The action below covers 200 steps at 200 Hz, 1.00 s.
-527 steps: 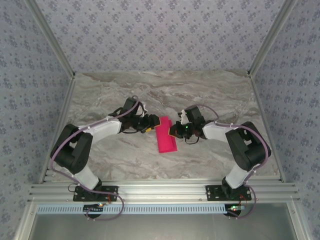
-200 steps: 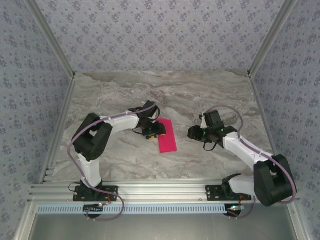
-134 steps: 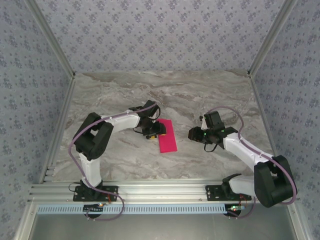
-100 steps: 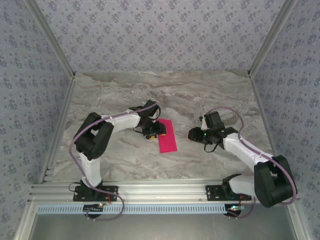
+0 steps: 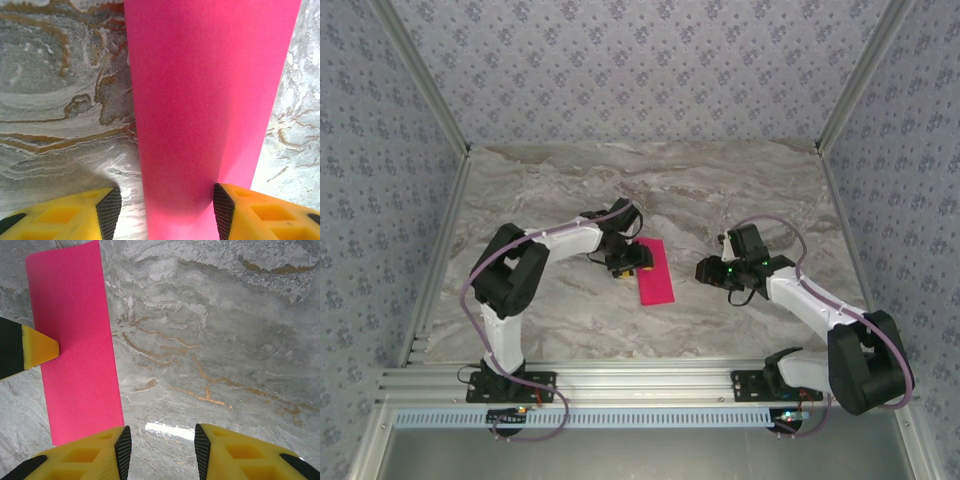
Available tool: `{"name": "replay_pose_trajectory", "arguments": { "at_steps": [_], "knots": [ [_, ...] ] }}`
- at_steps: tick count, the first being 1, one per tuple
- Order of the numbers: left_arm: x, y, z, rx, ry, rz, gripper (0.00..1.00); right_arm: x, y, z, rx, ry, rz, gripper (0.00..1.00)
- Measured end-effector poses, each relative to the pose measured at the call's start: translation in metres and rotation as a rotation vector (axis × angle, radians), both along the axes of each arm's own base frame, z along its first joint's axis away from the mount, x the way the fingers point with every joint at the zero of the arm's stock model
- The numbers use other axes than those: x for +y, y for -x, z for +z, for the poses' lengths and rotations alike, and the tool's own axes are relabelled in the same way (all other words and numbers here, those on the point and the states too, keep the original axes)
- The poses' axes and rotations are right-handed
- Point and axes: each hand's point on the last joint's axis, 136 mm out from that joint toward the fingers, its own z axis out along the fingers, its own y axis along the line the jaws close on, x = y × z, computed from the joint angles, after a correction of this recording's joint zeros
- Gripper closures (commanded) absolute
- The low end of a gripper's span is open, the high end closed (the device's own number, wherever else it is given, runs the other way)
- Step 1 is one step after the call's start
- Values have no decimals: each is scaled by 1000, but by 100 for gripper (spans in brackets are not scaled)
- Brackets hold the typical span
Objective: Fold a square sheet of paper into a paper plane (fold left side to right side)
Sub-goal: First fold in half a square sheet of paper at the center of the table, then hold the square sheet of paper at the center of the table.
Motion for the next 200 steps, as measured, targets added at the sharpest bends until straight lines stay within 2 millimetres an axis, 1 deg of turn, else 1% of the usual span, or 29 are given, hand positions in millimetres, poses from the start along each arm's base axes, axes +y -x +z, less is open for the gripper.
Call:
{"name": "replay_pose_trajectory", "arguments": {
  "at_steps": [59, 96, 117, 134, 157, 167, 180, 200],
  "knots": [
    [0, 0, 0, 3, -4, -1, 44, 5, 0, 3, -7, -20, 16, 58],
    [0, 0, 0, 4, -5, -1, 44, 11, 3, 1, 0, -24, 38, 59],
    [0, 0, 0, 6, -6, -1, 44, 15, 4, 0, 7, -32, 52, 62],
    [0, 0, 0, 6, -6, -1, 44, 21, 4, -1, 14, -60, 64, 69],
    [0, 0, 0, 6, -6, -1, 44, 35, -1, -2, 28, -137, 74, 89],
    [0, 0, 0, 6, -6, -1, 44, 43, -3, -5, 43, -181, 76, 95],
    [0, 0, 0, 7, -7, -1, 44, 52, -5, -11, 71, -224, 75, 100],
    [0, 0, -1, 8, -8, -1, 44, 64, -5, -22, 109, -259, 92, 100]
  ]
}}
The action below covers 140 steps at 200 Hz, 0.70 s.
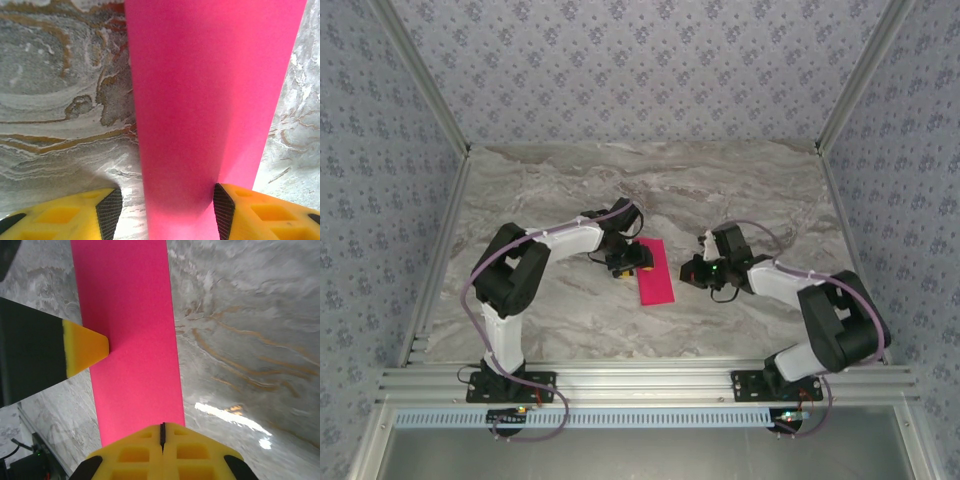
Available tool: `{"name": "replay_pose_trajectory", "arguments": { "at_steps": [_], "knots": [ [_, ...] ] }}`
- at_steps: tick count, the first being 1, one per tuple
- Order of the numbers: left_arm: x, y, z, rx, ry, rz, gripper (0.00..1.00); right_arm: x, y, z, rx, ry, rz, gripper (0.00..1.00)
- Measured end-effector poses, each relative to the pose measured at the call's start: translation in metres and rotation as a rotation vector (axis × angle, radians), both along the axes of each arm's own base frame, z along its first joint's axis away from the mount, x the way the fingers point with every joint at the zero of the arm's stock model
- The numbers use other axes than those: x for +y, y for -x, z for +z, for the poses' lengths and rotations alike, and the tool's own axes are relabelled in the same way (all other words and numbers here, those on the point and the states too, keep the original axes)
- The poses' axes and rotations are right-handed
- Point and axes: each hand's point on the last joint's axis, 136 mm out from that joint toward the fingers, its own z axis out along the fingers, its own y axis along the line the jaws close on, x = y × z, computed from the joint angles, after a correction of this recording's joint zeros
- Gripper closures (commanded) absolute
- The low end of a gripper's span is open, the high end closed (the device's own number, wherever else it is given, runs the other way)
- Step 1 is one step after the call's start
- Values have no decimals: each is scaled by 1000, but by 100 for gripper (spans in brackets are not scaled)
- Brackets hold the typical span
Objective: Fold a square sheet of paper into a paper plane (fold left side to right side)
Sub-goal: Hold the square sheet of paper at the center of the table.
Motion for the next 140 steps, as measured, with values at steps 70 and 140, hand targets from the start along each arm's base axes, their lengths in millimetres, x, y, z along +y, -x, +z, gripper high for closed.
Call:
{"name": "replay_pose_trajectory", "arguments": {
  "at_steps": [70, 140],
  "knots": [
    [0, 0, 0, 0, -7, -1, 44, 27, -11, -13, 28, -16, 47, 100],
    [0, 0, 0, -1, -9, -2, 44, 26, -10, -31, 77, 62, 50, 100]
  ]
}}
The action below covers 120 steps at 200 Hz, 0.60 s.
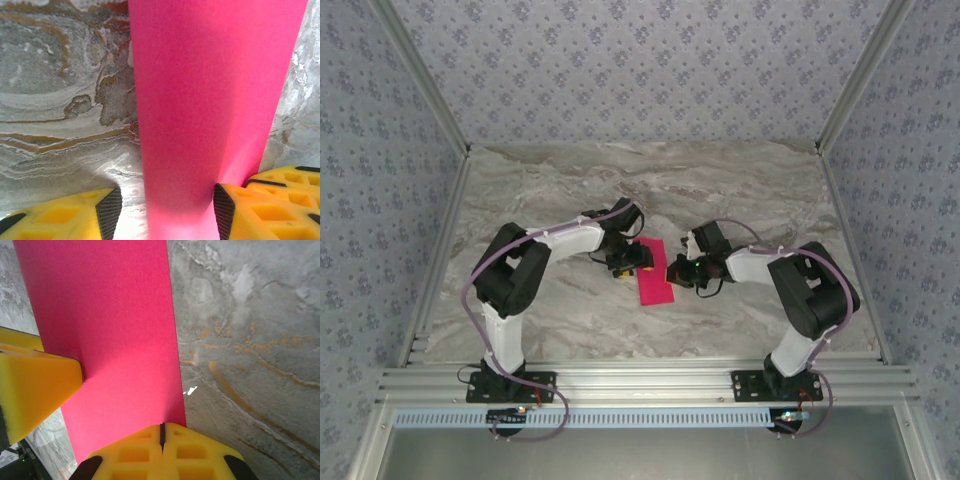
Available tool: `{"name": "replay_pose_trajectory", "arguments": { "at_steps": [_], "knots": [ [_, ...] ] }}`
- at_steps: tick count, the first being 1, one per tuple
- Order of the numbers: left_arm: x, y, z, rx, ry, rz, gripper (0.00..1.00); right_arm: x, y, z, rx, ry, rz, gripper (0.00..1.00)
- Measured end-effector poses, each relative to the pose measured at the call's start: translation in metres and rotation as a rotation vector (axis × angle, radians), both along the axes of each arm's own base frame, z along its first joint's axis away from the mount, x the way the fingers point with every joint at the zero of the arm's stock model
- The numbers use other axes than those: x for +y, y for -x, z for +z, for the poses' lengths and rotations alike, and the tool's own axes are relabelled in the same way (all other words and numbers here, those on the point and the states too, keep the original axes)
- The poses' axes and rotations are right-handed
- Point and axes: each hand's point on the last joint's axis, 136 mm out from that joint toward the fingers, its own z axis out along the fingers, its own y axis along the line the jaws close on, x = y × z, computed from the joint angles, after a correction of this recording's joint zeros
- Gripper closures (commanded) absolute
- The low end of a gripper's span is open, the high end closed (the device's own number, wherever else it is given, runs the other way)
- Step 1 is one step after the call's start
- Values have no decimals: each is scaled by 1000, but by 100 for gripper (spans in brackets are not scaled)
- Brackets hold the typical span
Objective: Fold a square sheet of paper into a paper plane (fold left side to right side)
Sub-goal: Hold the square sheet of paper at the center of the table.
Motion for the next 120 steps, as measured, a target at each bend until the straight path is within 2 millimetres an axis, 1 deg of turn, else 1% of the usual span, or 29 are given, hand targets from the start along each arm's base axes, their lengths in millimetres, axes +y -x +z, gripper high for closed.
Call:
{"name": "replay_pose_trajectory", "arguments": {
  "at_steps": [29, 60, 75, 96, 120],
  "knots": [
    [0, 0, 1, -6, -5, -2, 43, 0, 1, -1, 5, 9, 10, 100],
    [-2, 0, 6, -27, -8, -11, 40, 0, 1, -2, 4, 16, 12, 100],
    [-3, -3, 8, -54, -15, -14, 39, 0, 1, -2, 8, 19, 12, 100],
    [-2, -8, 19, -104, -7, -11, 39, 0, 1, -2, 14, 23, 13, 100],
    [-1, -12, 46, -171, 24, -4, 39, 0, 1, -2, 16, 32, 13, 100]
  ]
}}
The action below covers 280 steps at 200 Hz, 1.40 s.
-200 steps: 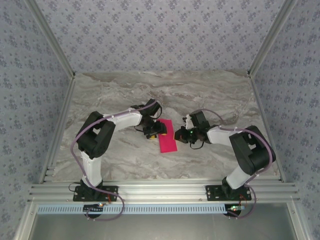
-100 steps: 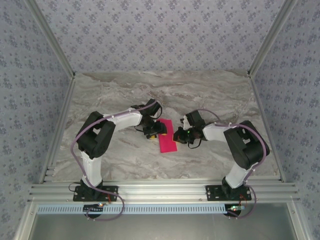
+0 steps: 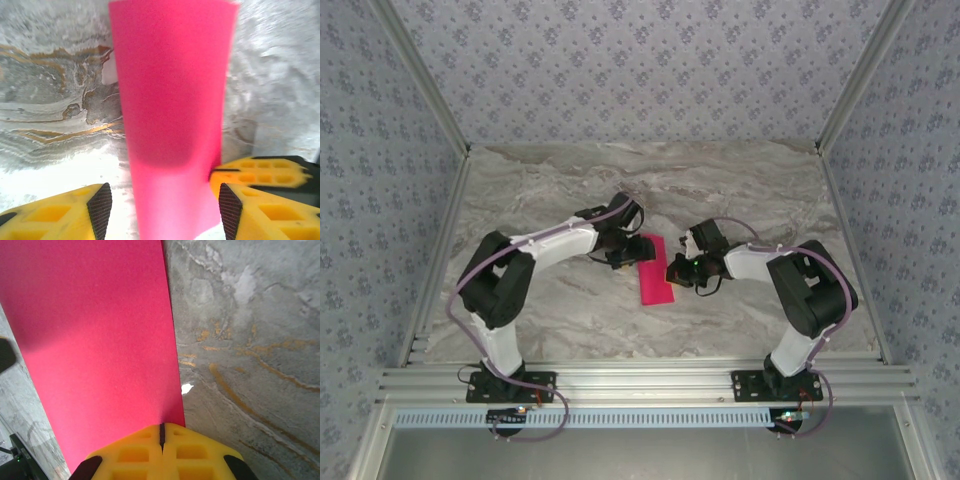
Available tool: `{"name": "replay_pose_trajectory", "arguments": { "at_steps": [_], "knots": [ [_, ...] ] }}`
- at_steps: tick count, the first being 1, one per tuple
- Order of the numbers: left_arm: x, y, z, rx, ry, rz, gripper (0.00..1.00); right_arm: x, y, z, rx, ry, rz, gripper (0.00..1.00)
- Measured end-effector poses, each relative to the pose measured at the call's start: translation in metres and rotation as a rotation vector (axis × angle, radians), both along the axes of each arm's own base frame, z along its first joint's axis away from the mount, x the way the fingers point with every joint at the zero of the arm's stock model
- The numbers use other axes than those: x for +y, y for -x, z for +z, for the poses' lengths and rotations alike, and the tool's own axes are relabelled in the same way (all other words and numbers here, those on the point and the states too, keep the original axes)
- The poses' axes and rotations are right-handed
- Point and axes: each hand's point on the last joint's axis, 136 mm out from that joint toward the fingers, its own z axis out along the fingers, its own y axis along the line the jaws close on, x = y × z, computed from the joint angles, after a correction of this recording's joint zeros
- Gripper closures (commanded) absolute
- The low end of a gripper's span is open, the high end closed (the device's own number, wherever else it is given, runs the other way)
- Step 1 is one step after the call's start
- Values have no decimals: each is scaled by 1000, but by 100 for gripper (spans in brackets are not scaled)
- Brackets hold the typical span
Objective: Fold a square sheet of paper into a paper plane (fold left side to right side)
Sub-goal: Hold the square sheet of paper at the center of the table, then first fold the square sheet of paper in half at the center of the table.
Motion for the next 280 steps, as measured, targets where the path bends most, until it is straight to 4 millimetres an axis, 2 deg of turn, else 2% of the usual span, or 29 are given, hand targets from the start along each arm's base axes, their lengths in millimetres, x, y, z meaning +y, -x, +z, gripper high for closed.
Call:
{"name": "replay_pose_trajectory", "arguments": {
  "at_steps": [29, 63, 86, 112, 139, 163, 188, 236, 280],
  "knots": [
    [0, -3, 23, -51, 31, 4, 42, 0, 0, 0, 3, 9, 0, 100],
    [-7, 1, 21, -42, 83, -11, 65, 1, 0, 0, 5, 11, 1, 100],
    [-22, 4, 24, -29, 173, -42, 73, 1, 0, 0, 8, 18, 3, 100],
    [-39, 3, 21, -18, 244, -69, 75, 1, 0, 0, 9, 26, 4, 100],
    [-45, 3, 2, 13, 244, -82, 75, 1, 0, 0, 4, 43, 15, 100],
    [-42, 5, -18, 44, 209, -80, 75, 1, 0, 0, -2, 58, 28, 100],
    [-37, 4, -30, 49, 178, -74, 75, 1, 0, 0, -10, 75, 38, 100],
    [-18, 3, -46, 58, 135, -49, 75, 0, 1, -1, -13, 98, 57, 100],
    [-14, 0, -47, 63, 164, -54, 75, 1, 1, -1, -14, 116, 70, 100]
  ]
}}
